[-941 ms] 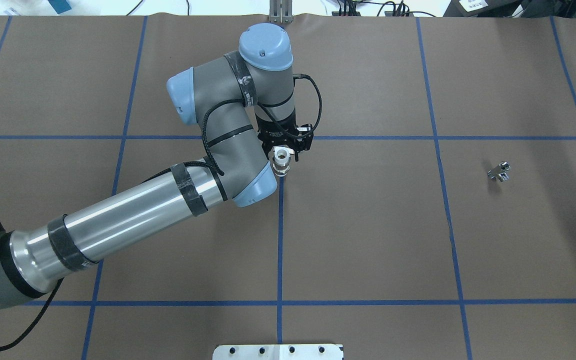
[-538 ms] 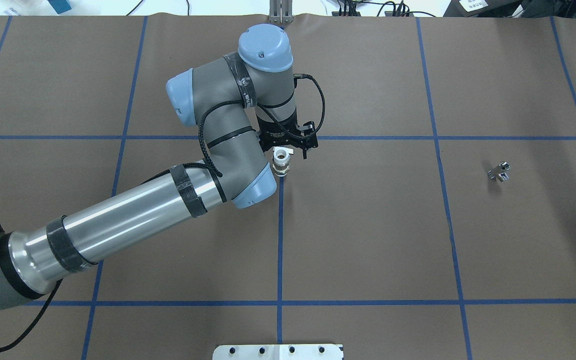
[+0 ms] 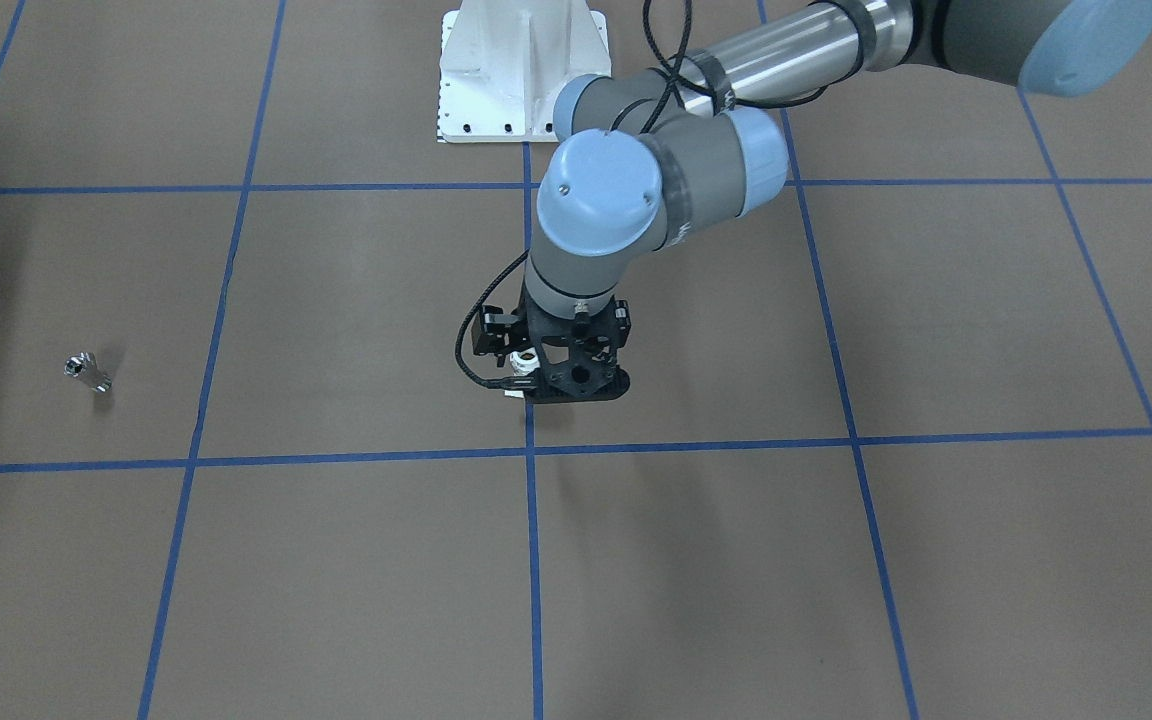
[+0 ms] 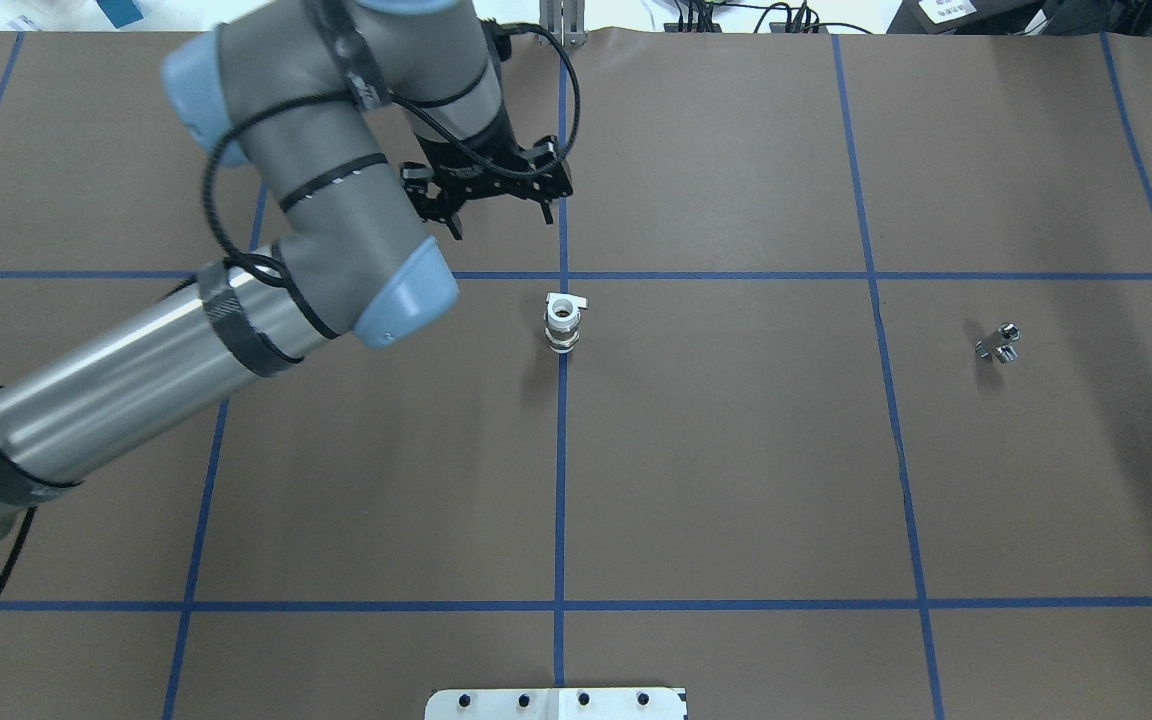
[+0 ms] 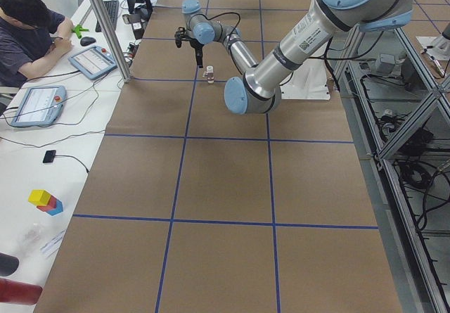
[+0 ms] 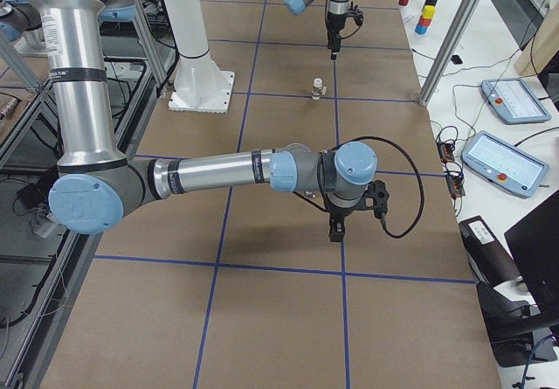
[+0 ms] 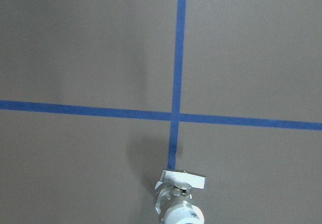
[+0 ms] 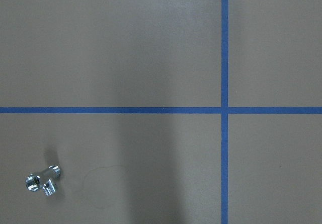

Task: Assemble PPR valve and pipe with both arms
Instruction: 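Withdraw the left arm away from the placed fitting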

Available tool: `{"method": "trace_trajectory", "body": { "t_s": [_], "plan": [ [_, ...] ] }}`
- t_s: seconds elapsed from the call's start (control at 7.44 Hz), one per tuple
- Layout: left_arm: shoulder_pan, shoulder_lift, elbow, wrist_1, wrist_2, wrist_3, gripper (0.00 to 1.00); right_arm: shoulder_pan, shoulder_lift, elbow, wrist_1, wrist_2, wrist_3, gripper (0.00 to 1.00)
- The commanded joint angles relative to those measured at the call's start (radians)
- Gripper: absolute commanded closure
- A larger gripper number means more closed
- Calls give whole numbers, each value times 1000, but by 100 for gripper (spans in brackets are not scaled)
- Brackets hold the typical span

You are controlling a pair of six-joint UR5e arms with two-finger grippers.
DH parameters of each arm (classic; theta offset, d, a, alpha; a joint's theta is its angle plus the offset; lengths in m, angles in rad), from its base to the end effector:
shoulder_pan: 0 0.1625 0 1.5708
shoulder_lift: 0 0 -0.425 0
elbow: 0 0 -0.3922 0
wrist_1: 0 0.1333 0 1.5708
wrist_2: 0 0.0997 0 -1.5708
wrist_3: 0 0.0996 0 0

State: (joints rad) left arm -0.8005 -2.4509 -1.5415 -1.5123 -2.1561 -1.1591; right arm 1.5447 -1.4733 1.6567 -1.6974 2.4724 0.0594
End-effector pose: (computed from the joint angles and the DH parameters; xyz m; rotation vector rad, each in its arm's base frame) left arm 0.4419 -0.5679 0.1257 -0.0172 0.9461 -0.1276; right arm 0.0413 -0.5313 0.5700 0.0143 -0.9028 0.0054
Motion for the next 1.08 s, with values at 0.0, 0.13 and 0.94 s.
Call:
{"method": "trace_trajectory", "body": {
  "t_s": [0.0,0.13,0.94],
  "plan": [
    [-154,229,-221,40,36,83,0,0,1,72,-1,13,57,0],
    [-231,327,-251,31,47,202,0,-18,-1,160,-7,11,136,0],
    [-546,453,-270,24,67,423,0,-279,132,281,-10,-96,289,0]
  ]
}}
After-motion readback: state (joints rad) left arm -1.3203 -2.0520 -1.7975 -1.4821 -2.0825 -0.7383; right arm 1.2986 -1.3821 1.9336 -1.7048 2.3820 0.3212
